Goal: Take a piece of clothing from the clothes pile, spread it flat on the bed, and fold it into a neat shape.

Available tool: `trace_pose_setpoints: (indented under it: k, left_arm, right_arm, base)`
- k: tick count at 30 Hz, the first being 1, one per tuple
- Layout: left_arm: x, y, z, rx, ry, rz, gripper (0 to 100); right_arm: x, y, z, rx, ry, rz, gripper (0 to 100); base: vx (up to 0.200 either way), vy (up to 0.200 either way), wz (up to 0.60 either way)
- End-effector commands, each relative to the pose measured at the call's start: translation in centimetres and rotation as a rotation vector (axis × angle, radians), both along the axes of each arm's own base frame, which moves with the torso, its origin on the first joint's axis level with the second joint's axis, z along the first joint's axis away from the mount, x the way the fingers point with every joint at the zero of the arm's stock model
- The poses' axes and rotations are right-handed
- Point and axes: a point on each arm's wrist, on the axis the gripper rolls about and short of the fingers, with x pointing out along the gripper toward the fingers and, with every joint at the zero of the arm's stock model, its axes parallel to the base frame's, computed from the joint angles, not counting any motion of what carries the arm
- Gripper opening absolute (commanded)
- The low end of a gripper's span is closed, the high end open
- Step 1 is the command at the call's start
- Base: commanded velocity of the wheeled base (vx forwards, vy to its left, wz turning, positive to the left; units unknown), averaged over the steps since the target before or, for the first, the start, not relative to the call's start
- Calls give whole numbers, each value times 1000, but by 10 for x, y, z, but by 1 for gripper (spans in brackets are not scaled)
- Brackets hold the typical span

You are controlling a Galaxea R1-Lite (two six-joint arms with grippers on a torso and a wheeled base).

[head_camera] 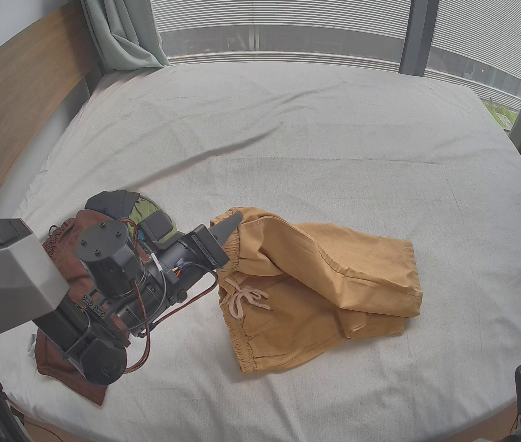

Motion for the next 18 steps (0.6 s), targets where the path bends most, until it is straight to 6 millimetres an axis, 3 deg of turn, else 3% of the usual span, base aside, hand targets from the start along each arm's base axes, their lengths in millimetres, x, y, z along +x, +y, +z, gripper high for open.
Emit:
trace_pose_setpoints:
  k: [1, 9, 18]
  left_arm:
    - [0, 1, 2, -2, -4, 0, 0]
    - [1, 13, -2, 28, 0, 17, 0]
    - [11, 41, -9, 111, -21, 27, 0]
  right_arm:
    - [0, 0, -5, 0, 1, 1, 100]
    - [0, 0, -5, 1, 1, 3, 100]
    - [0, 0, -5, 0, 1, 3, 100]
  base:
    - [0, 0, 0]
    - [0, 0, 0]
    - [0, 0, 0]
